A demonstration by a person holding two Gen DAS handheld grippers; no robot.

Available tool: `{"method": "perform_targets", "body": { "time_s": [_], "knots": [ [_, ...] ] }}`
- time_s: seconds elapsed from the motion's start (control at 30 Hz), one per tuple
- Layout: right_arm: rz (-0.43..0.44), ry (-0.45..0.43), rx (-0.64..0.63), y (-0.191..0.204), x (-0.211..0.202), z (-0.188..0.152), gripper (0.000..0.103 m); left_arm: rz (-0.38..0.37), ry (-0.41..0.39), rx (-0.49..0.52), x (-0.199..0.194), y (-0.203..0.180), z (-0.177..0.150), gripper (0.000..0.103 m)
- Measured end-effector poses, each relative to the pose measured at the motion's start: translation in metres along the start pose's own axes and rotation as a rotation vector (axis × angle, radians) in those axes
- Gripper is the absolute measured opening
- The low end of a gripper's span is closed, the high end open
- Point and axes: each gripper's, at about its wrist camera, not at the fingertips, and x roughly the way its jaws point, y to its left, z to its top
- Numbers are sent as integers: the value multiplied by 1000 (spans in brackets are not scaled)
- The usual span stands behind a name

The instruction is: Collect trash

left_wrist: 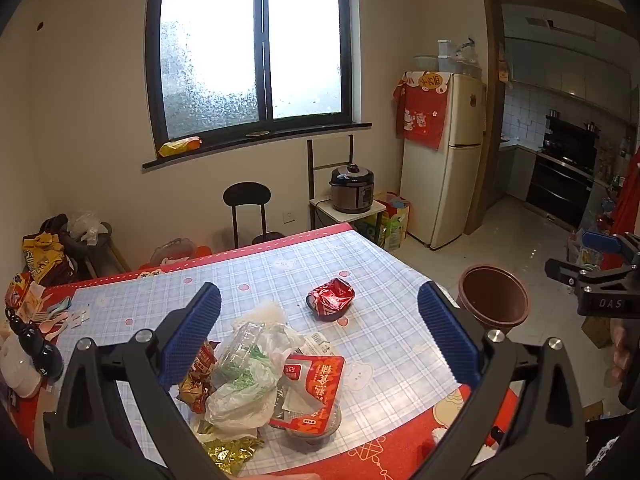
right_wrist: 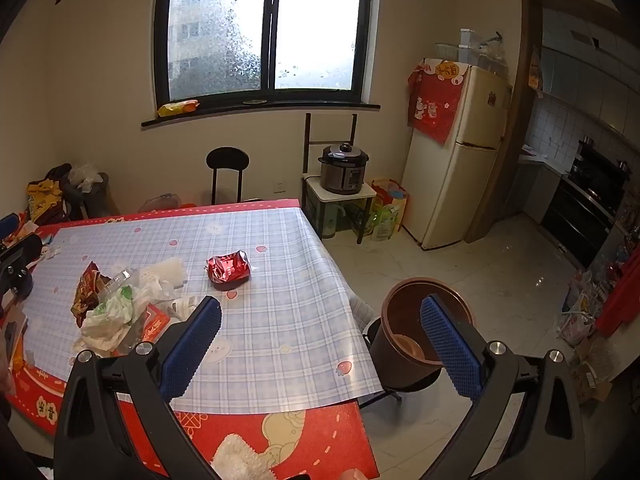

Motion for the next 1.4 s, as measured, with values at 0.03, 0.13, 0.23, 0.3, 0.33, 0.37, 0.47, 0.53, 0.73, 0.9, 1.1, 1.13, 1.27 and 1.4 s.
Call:
{"method": "perform_targets", "body": {
  "time_s": [0.03,0.13,0.23,0.3,0.33,0.37,0.47,0.53,0.73,0.9,1.1,1.13,1.27,1.4],
  "knots": [
    [1,-2,1,0,0,0,98,-1,0,0,0,0,0,97],
    [4,0,3,0,0,0,98,-3,1,3,0,0,0,97],
    [4,0,3,0,0,-1,98,-4,2,5,1,0,0,97],
    [4,1,2,0,0,-1,98,-3,2,7,1,0,0,97],
    [4,0,4,-1,0,-1,98,-2,2,8,1,0,0,97],
    [5,0,4,-1,-1,-1,98,6,-1,5,0,0,0,97],
    [5,1,4,-1,0,-2,98,10,-1,8,-2,0,-2,97],
    [5,1,5,-1,0,-2,98,12,0,10,-5,2,0,97],
    [5,3,5,-1,0,-2,98,13,0,10,-3,-1,-1,97],
    [6,4,6,-1,0,-3,98,13,1,11,-3,-1,-1,97],
    [7,5,7,-1,0,-3,98,13,1,12,-3,-1,-1,97],
    [7,6,7,0,0,-3,98,13,1,12,-3,-1,-1,97],
    [7,6,7,0,0,-4,98,13,0,12,-3,-2,-1,97],
    [6,6,8,0,-1,-4,98,13,-1,12,-3,-2,-1,97]
  ]
}}
